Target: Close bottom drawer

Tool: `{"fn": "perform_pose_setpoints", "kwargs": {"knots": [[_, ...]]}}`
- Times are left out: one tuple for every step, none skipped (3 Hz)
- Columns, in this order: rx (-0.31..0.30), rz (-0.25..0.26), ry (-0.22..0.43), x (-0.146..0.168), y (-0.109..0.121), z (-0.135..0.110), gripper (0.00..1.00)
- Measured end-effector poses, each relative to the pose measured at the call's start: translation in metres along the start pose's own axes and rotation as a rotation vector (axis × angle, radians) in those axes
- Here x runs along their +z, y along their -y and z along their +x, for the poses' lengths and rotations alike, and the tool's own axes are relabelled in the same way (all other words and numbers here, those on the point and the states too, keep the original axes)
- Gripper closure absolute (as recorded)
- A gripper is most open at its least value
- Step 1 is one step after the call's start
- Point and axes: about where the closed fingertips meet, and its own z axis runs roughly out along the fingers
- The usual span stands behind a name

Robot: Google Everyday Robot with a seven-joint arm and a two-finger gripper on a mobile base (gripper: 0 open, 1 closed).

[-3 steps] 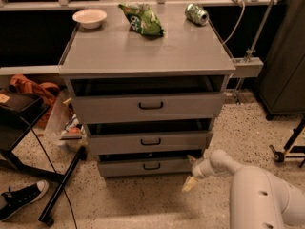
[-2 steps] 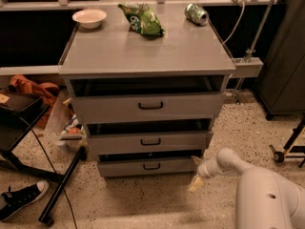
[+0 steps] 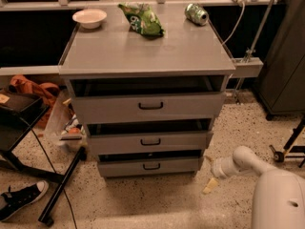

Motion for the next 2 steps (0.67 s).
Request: {"fn": "perform_pose_setpoints", "kwargs": {"knots": [[0.016, 0.012, -0.009, -0.037, -0.002, 0.014, 0.0], [0.043, 0.021, -0.004, -0.072, -0.003, 0.03, 0.0]]}}
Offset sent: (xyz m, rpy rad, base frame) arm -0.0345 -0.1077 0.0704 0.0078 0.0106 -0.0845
